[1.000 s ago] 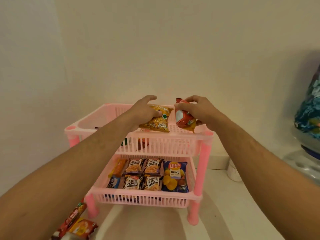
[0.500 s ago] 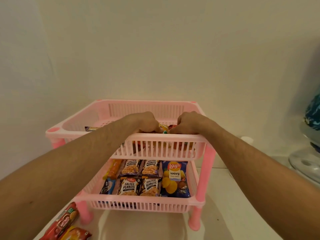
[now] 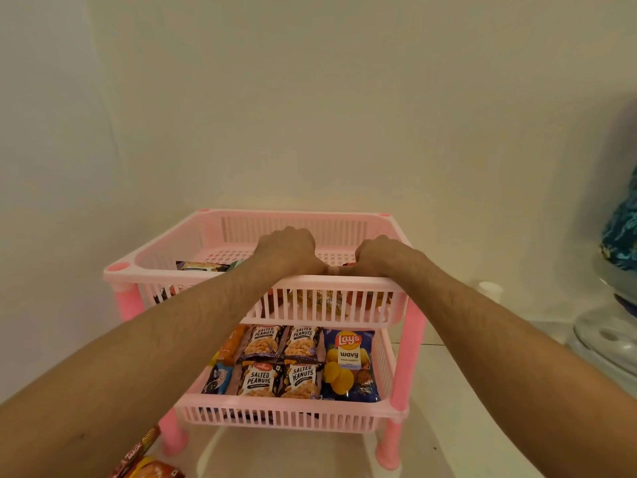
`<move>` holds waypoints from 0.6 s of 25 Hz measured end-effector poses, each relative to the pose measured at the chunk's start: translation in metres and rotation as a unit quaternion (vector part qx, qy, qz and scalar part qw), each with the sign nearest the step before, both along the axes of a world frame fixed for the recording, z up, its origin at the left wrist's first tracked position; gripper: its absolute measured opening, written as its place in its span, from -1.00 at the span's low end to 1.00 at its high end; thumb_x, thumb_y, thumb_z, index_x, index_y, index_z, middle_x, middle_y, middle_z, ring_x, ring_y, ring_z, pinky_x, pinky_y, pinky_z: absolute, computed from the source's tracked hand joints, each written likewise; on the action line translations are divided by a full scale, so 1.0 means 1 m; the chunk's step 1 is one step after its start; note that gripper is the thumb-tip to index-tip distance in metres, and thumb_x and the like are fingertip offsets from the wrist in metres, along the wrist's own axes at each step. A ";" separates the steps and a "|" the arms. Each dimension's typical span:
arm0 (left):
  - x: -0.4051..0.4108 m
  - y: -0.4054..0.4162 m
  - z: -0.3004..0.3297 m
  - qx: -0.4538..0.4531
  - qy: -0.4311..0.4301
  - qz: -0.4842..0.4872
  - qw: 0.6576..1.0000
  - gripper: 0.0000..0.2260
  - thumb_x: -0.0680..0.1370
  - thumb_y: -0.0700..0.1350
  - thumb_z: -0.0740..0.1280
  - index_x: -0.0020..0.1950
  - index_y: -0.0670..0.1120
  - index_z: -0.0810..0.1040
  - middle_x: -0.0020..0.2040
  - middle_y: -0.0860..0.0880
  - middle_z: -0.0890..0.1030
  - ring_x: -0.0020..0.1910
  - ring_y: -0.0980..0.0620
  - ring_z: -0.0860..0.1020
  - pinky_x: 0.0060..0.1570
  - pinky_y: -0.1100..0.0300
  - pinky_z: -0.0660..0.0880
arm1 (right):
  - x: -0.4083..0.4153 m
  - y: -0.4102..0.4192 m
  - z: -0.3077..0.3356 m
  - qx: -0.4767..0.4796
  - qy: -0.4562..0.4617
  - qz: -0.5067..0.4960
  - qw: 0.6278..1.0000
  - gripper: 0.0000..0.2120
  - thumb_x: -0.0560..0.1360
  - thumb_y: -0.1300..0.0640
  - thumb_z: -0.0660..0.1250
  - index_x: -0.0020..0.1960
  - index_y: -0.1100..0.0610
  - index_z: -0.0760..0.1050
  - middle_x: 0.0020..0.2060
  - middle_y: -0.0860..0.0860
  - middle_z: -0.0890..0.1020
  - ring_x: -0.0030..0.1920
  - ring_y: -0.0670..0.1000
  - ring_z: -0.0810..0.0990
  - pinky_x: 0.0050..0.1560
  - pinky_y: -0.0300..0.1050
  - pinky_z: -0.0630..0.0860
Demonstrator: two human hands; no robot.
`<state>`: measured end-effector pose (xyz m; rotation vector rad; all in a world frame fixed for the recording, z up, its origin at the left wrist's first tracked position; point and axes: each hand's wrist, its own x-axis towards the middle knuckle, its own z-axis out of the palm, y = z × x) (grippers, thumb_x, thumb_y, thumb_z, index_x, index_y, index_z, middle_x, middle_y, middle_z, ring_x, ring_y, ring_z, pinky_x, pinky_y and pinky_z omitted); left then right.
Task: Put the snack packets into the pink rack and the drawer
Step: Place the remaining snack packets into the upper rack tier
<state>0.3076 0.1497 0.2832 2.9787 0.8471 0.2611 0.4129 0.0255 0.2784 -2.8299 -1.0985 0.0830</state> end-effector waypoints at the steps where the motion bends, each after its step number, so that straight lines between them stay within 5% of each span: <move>1: -0.002 0.000 0.000 -0.003 0.000 0.006 1.000 -0.59 0.38 0.36 0.35 -0.09 0.03 0.60 -0.21 0.06 0.62 -0.22 0.06 0.58 -0.11 0.11 0.55 | -0.001 -0.001 0.000 -0.001 -0.007 0.001 1.000 -0.52 0.42 -0.35 0.32 -0.01 0.06 0.59 -0.25 -0.03 0.66 -0.28 -0.05 0.67 -0.20 -0.12 0.62; 5: -0.013 0.004 0.005 -0.056 -0.013 0.004 0.998 -0.71 0.43 0.19 0.41 -0.03 0.00 0.61 -0.11 0.04 0.65 -0.18 0.06 0.60 -0.12 0.13 0.55 | -0.005 -0.007 0.003 0.011 -0.069 0.006 0.998 -0.42 0.38 -0.45 0.25 -0.06 0.07 0.58 -0.24 -0.03 0.66 -0.27 -0.04 0.65 -0.15 -0.07 0.64; 9: -0.045 0.006 0.012 -0.107 -0.184 -0.043 0.976 -0.78 0.51 0.04 0.39 0.08 -0.02 0.59 0.05 0.01 0.62 -0.02 0.05 0.55 0.08 0.05 0.52 | -0.019 -0.017 0.018 0.189 -0.065 0.019 0.980 -0.52 0.46 -0.35 0.26 -0.05 0.08 0.57 -0.27 -0.05 0.66 -0.37 -0.08 0.65 -0.25 -0.12 0.59; 15: -0.126 -0.008 -0.019 -0.014 -0.395 -0.080 0.915 -0.90 0.52 -0.09 0.37 0.01 -0.03 0.59 0.00 0.07 0.48 0.06 0.02 0.47 0.11 0.07 0.41 | -0.078 -0.027 0.002 0.331 -0.077 0.115 0.933 -0.62 0.51 -0.19 0.31 0.15 0.06 0.57 0.11 0.00 0.63 0.08 0.00 0.57 0.12 -0.04 0.50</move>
